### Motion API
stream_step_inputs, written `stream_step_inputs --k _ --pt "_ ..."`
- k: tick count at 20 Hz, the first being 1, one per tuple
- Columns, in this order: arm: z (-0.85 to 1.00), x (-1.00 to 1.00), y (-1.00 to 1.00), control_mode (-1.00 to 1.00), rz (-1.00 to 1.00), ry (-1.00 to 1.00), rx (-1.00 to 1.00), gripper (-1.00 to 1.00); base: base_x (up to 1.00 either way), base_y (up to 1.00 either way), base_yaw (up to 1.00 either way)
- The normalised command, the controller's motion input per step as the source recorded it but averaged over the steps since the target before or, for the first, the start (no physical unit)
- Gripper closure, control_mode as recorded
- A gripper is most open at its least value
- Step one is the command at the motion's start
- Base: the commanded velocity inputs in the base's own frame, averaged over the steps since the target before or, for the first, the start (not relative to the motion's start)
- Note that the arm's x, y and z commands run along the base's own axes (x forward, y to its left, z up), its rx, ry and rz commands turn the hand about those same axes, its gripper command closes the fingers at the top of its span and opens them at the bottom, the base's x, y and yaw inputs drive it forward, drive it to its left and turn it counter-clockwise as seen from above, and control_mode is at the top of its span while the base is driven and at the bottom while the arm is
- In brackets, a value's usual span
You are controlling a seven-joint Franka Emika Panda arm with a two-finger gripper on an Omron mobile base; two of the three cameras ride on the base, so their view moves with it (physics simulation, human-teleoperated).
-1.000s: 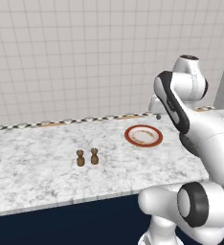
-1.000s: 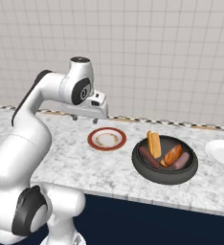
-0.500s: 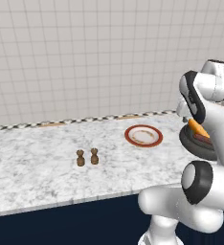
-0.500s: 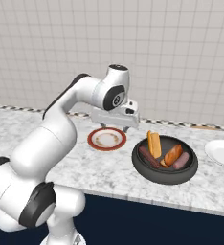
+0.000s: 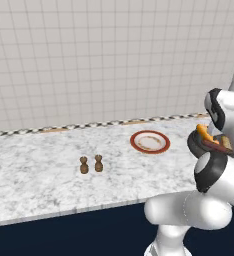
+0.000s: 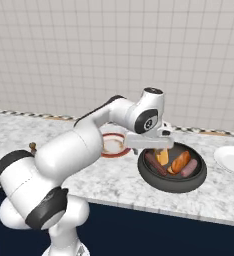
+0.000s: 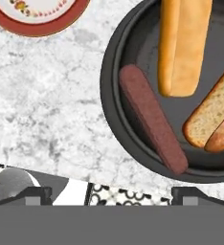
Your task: Place one bun and one sausage from the bowl on each plate.
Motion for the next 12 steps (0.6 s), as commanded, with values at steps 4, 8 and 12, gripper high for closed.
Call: stream_step_inputs --k 4,8,12 --pt "-0.29 0.24 -0.66 -1.0 0.44 0.1 0.0 -1.0 0.0 0.0 0.0" --pt "-0.33 0.4 -0.46 -1.0 0.44 0.02 0.0 -1.0 0.0 0.0 0.0" --pt "-0.55 0.21 -0.11 -1.0 0.21 0.0 -0.01 -1.0 0.0 0.0 0.0"
